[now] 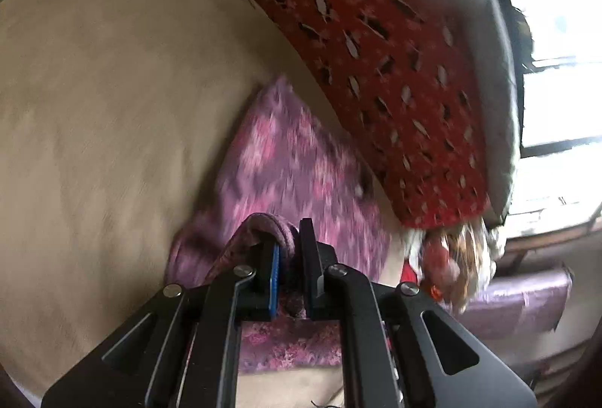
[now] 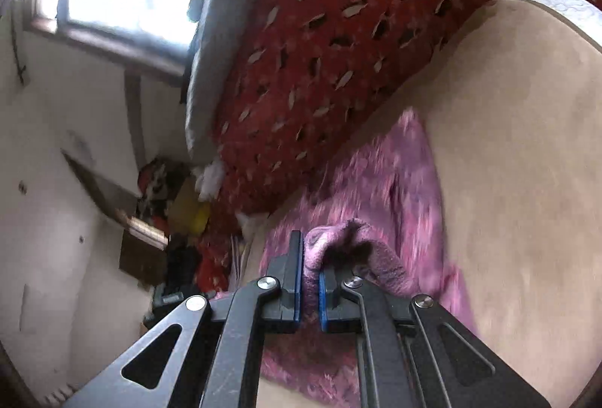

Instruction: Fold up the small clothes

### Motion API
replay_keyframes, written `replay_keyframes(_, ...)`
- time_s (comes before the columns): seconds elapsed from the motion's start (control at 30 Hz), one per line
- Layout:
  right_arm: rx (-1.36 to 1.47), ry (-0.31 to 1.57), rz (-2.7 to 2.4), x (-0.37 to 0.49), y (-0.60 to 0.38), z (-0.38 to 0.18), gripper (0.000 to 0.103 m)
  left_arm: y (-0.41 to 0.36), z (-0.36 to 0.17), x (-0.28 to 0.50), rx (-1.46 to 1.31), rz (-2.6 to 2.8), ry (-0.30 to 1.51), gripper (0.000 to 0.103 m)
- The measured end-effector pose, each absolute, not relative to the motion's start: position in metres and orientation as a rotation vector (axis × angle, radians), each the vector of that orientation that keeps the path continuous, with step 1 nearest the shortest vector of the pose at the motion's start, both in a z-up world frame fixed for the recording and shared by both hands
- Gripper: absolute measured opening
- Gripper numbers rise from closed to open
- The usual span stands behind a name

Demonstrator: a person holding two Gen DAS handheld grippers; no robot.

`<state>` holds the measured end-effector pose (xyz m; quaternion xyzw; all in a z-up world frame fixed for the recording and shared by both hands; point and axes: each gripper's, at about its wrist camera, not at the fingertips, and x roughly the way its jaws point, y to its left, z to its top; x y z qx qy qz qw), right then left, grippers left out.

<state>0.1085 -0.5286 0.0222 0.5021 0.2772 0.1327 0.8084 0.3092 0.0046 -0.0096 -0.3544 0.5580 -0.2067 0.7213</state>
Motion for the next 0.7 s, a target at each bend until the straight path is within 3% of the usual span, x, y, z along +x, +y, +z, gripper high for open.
replay_keyframes(0.43,1.218,0.673,0.109,0.218,-0.561,-0.051,0.01,-0.057,-0.059,0.415,-0.63,-0.315,1.324,0.007)
replay_keyframes(0.57,1.317,0.686,0.103,0.217,-0.568,-0.063,0.013,-0.047,-0.064,0.419,-0.739,-0.335,1.363,0.007)
replay_keyframes(0.63,1.363,0.624,0.096,0.207,-0.577,-0.058,0.028,-0.034,-0.059,0.417,-0.834,-0.368,1.351,0.008)
replay_keyframes(0.67,1.39,0.565,0.081,0.198,-0.586,-0.055,0.046,-0.03,-0.057,0.415,-0.861,-0.387,1.345,0.01)
replay_keyframes(0.7,1.413,0.522,0.073,0.19,-0.592,-0.053,0.055,-0.026,-0.054,0.414,-0.873,-0.402,1.337,0.013)
